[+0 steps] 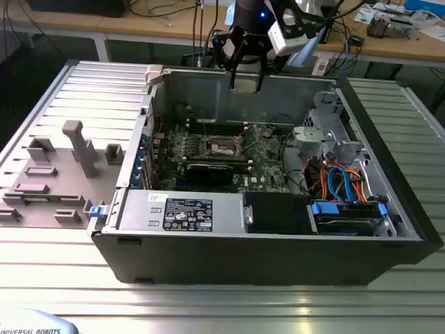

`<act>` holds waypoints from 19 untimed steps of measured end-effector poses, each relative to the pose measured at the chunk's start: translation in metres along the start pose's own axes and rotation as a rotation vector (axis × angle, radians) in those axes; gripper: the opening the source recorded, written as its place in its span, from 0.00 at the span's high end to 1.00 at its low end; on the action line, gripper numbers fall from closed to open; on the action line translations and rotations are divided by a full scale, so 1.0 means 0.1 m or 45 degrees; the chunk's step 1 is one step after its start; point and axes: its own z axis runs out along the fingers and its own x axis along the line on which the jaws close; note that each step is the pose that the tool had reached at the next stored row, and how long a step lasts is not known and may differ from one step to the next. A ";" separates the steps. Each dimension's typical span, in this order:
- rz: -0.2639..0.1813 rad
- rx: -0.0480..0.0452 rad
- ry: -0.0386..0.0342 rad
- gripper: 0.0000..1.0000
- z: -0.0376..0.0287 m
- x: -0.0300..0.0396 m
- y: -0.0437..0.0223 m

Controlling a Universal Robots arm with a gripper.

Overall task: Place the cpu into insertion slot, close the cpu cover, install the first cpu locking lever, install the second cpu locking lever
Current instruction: 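Place the cpu into insertion slot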

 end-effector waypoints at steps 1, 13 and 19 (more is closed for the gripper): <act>0.000 0.000 0.0000 0.46 0.000 0.000 0.000; 0.010 0.000 -0.0009 0.46 0.000 0.009 0.000; 0.018 0.000 -0.0016 0.46 0.001 0.010 0.000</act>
